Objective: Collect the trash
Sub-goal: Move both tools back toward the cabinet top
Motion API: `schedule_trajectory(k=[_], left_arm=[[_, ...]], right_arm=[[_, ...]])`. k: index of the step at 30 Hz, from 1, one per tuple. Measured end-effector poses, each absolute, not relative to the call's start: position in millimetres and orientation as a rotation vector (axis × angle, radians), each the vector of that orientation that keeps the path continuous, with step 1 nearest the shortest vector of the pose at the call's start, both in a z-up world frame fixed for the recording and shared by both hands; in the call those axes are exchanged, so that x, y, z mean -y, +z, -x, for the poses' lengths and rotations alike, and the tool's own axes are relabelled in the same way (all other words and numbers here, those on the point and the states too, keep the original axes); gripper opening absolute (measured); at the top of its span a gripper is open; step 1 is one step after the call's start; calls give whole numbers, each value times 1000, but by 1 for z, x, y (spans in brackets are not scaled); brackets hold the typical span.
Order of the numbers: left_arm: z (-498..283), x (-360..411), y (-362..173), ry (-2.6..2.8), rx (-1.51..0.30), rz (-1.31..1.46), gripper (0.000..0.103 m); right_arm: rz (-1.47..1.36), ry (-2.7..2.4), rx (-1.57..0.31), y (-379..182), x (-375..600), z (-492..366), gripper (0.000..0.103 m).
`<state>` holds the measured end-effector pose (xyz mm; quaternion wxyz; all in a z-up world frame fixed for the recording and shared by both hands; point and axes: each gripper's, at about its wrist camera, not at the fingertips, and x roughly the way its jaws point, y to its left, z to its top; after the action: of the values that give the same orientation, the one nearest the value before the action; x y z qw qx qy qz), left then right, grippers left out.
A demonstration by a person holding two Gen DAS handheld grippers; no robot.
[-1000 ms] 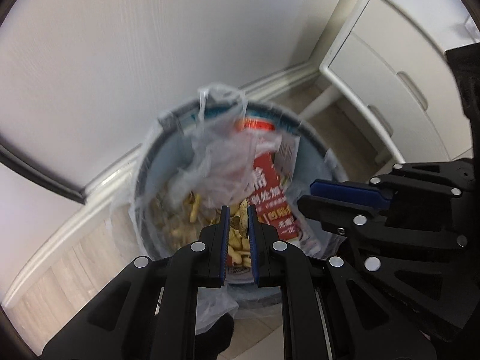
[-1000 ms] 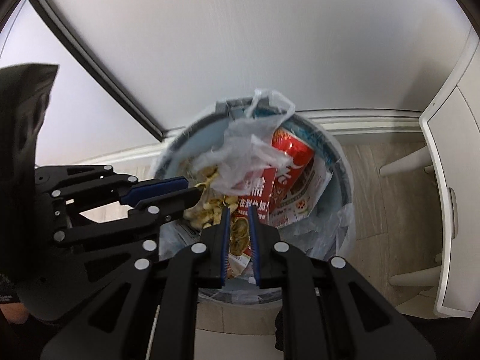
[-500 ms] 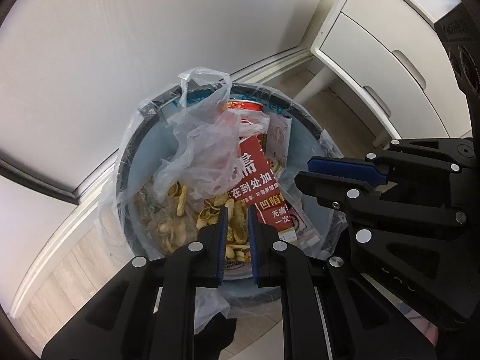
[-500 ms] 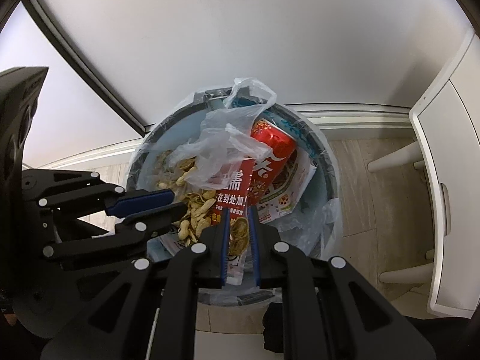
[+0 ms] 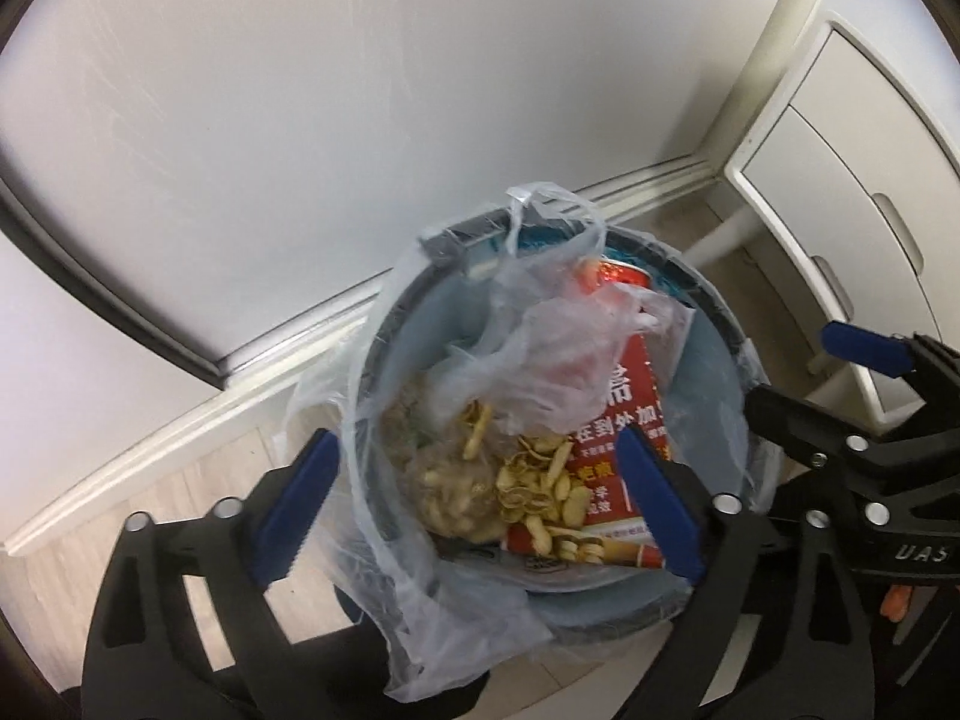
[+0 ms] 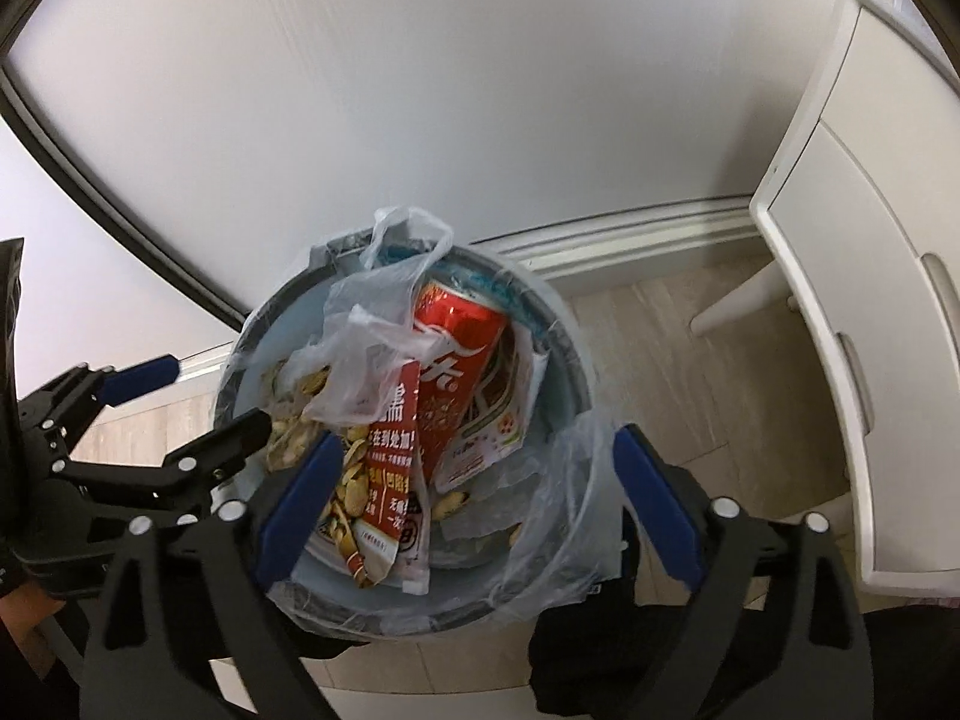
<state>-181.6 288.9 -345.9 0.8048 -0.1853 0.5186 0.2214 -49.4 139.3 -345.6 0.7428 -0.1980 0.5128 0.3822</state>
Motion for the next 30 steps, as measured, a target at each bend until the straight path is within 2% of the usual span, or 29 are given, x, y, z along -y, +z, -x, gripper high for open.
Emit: schedule_trajectory(k=[2,15,21,30], left_arm=[[182,-289,-346,484,-1109,391,97],[181,-282,-326,479,-1051,327,97],[179,-271,-285,480,-956,277,97],[160,-248,-183,423,-777,177,97]], right_arm=[[437,836,-1113,-344,-139,50,89],[414,849,-983,-311,-131,55,89],[339,815,-886,-268,-119,51,89],[284,741,-774,-192,-90,43,89]])
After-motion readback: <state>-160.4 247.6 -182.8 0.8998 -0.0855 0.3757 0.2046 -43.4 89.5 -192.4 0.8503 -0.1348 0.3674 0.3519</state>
